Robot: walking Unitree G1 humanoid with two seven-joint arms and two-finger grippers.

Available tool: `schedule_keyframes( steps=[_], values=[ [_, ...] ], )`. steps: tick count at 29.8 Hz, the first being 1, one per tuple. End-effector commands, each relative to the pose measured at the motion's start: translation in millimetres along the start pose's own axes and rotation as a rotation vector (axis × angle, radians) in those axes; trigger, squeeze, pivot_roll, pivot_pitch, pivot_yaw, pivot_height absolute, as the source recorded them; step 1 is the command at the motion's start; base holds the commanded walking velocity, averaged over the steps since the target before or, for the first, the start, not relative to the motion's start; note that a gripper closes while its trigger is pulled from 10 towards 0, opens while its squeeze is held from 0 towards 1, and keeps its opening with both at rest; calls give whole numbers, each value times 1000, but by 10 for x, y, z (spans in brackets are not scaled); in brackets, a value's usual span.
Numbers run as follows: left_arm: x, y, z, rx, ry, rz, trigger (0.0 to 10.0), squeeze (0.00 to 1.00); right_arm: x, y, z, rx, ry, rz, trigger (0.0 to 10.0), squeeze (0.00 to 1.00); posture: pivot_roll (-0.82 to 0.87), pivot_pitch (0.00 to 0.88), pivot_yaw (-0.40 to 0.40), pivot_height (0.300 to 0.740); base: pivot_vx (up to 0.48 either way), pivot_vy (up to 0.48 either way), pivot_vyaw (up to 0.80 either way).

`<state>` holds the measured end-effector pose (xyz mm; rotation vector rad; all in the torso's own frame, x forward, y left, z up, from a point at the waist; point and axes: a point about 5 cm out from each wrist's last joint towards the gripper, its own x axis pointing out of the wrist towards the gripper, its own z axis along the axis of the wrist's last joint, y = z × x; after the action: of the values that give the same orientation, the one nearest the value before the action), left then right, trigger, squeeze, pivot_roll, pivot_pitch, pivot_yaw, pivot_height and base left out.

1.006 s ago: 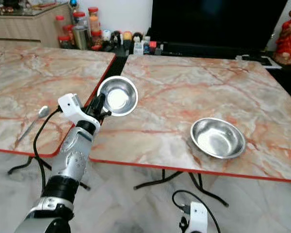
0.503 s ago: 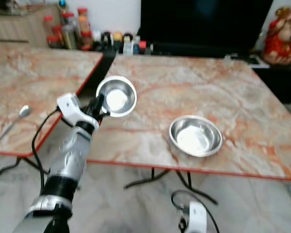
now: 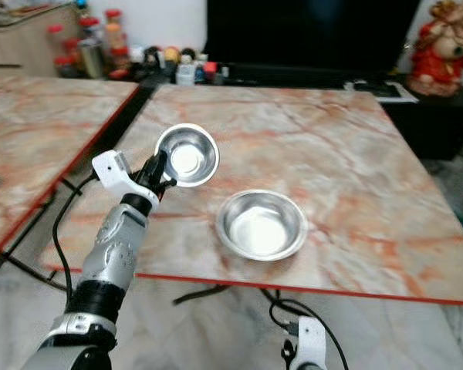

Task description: Setting the table

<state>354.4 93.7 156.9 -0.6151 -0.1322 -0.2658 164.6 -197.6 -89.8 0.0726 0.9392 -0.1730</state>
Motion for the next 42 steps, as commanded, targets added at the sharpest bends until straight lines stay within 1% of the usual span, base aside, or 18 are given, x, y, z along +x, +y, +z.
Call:
schedule_keyframes(
  steps=[1, 3, 9, 16, 22, 23, 27, 29, 30, 32, 33, 34, 35, 36, 39, 42],
  values=[
    [26, 24, 134, 19, -42, -10, 10000, 0, 20, 59, 84, 4, -21, 11, 10000, 0, 32, 0, -35, 736, 0, -352, 0],
    [18, 16, 136, 9, -42, -25, 10000, 0, 21, 64, 88, 15, -21, 11, 10000, 0, 34, 0, -35, 736, 0, -322, 0],
    [12, 28, 148, 9, -46, -28, 10000, 0, 22, 82, 82, 31, -17, 13, 10000, 0, 37, 0, -35, 736, 0, 0, -731],
    [22, 45, 169, 7, -47, -19, 10000, 0, 18, 104, 69, 36, -20, 17, 10000, 0, 35, 0, -31, 736, 0, 0, 0],
    [-16, 90, 167, 13, -38, -3, 10000, 0, 15, 98, 58, 38, -20, 13, 10000, 0, 37, 0, -28, 736, 0, 0, 0],
    [-50, 126, 160, 11, -22, 7, 10000, 0, 12, 99, 44, 37, -16, 12, 10000, 0, 40, 0, -25, 736, 0, 0, 0],
    [-103, 174, 131, 16, 15, 6, 10000, 0, 9, 108, 27, 36, -11, 13, 10000, 0, 42, 0, -22, 736, 0, 0, 0],
    [-167, 211, 80, 42, 73, -7, 10000, 0, 7, 119, 16, 37, -9, 15, 10000, 0, 39, 0, -17, 736, 0, 0, 0],
    [-225, 236, 60, 54, 103, -16, 10000, 0, 6, 127, 11, 38, -8, 16, 10000, 0, 38, 0, -12, 736, 0, 0, 0],
    [-283, 257, 58, 40, 116, -21, 10000, 0, 5, 130, 4, 40, -6, 16, 10000, 0, 40, 0, -12, 736, 0, 0, 0],
    [-333, 273, 64, 9, 127, -23, 10000, 0, 2, 129, -5, 41, -5, 15, 10000, 0, 45, 0, -13, 736, 0, 0, 0],
    [-355, 278, 68, -8, 133, -24, 10000, 0, 1, 129, -9, 41, -4, 15, 10000, 0, 45, 0, -13, 736, 0, 0, 0],
    [-355, 278, 68, -8, 133, -24, 10000, 0, 1, 129, -9, 41, -4, 15, 10000, 0, 45, 0, -13, 736, 0, 0, 0],
    [-408, 285, 71, -25, 156, -38, 10000, 0, -1, 128, -19, 39, -1, 15, 10000, 0, 50, 0, -14, 736, 0, 0, 0],
    [-453, 303, 63, -46, 200, -4, 10000, 0, -4, 134, -38, 34, 5, 17, 10000, 0, 54, 0, -16, 736, 0, 0, 0],
    [-439, 280, 51, -44, 229, 12, 10000, 0, -5, 139, -41, 32, 6, 18, 10000, 0, 54, 0, -16, 736, 0, 0, 0]
  ],
)
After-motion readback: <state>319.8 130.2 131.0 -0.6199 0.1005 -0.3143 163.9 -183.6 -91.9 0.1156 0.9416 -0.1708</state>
